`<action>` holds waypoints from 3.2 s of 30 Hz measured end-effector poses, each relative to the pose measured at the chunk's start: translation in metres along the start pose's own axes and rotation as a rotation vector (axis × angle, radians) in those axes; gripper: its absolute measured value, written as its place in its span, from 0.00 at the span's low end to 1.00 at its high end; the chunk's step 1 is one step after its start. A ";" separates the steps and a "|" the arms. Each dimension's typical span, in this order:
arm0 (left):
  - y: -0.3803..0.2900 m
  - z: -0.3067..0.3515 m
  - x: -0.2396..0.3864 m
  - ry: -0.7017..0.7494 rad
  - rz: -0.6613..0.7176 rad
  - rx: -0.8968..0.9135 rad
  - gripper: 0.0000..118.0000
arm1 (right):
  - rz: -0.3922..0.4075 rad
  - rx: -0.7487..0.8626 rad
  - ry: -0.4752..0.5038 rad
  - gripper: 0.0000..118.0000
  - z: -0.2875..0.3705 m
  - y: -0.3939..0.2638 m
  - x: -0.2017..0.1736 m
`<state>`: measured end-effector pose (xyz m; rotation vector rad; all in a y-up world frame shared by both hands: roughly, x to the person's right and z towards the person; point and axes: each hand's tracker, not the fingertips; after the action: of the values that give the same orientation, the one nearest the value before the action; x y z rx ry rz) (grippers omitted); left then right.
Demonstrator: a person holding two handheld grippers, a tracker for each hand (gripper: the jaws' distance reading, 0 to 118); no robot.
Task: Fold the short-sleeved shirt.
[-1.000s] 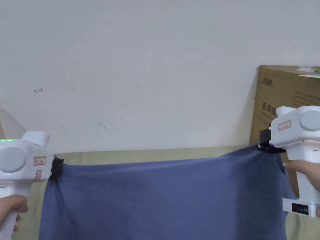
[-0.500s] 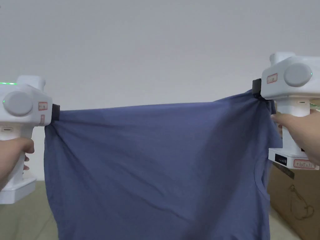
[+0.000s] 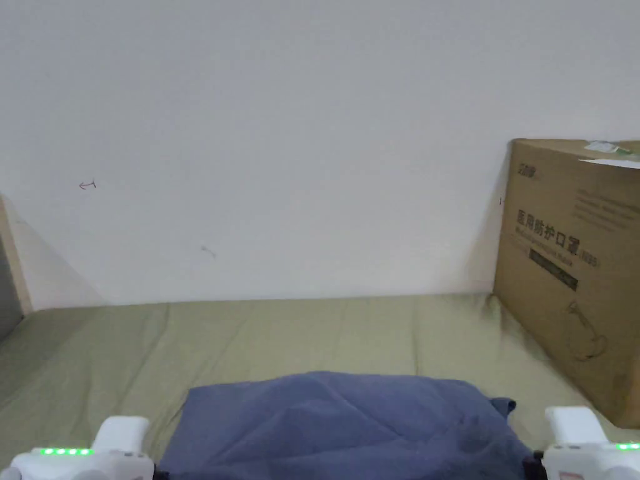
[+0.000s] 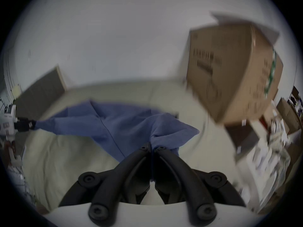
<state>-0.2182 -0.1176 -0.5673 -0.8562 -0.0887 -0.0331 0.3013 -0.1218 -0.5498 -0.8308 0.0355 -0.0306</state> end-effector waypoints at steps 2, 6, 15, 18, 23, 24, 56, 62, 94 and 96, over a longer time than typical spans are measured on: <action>-0.060 0.010 -0.001 -0.017 -0.003 -0.069 0.01 | -0.015 -0.079 0.024 0.02 0.013 -0.058 0.010; -0.137 0.050 -0.012 -0.031 0.014 -0.112 0.01 | -0.041 -0.154 0.075 0.02 0.061 -0.139 0.027; -0.228 0.119 -0.022 -0.071 -0.017 -0.213 0.01 | -0.048 -0.265 0.139 0.02 0.136 -0.231 0.040; -0.238 0.124 -0.023 -0.075 -0.018 -0.232 0.01 | -0.087 -0.268 0.139 0.02 0.135 -0.231 0.043; -0.236 0.131 -0.027 -0.087 0.015 -0.224 0.09 | -0.159 -0.290 0.125 0.08 0.129 -0.217 0.043; -0.234 0.134 -0.029 -0.088 0.026 -0.225 0.13 | -0.162 -0.294 0.125 0.12 0.131 -0.213 0.042; -0.212 0.155 -0.037 -0.078 0.385 -0.360 0.04 | 0.022 0.401 0.211 0.04 0.273 -0.162 -0.069; -0.229 0.103 -0.057 -0.032 0.458 -0.374 0.92 | -0.040 0.308 0.241 0.04 0.259 -0.166 -0.066; -0.205 0.170 0.016 -0.096 0.128 -0.239 0.05 | -0.200 -0.557 0.108 0.27 0.093 -0.211 0.035; -0.208 0.168 0.017 -0.095 0.134 -0.257 0.05 | -0.215 -0.544 0.130 0.09 0.103 -0.208 0.033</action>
<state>-0.2260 -0.1271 -0.2993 -1.1189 -0.1173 0.1247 0.3360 -0.1867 -0.3274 -1.3730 0.0791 -0.2873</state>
